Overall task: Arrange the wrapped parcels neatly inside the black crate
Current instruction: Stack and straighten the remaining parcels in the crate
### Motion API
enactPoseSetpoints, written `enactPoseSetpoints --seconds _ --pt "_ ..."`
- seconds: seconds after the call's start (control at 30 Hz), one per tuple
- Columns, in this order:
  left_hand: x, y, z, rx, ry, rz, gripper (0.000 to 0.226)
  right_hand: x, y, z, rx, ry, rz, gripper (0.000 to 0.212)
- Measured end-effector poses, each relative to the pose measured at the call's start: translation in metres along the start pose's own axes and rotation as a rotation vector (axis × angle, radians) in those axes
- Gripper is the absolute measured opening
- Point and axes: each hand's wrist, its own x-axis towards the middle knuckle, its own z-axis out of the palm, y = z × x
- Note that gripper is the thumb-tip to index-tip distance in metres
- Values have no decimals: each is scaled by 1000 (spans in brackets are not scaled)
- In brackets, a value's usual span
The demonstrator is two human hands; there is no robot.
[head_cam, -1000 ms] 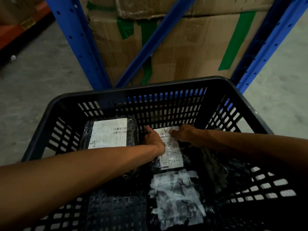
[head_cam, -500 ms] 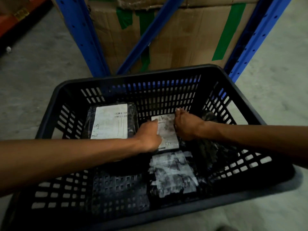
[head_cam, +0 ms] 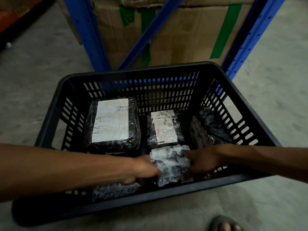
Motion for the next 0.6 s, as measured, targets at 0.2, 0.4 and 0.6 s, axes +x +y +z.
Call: enactPoseSetpoints --seconds 0.2,0.4,0.6 --pt "6 5 8 -5 91 0 66 18 -7 4 64 43 -32 47" --pt "-13 0 -2 77 284 171 84 -10 -4 -10 -344 334 -171 65" --pt "-46 2 -21 -68 372 391 46 -52 15 -49 72 413 -279 50"
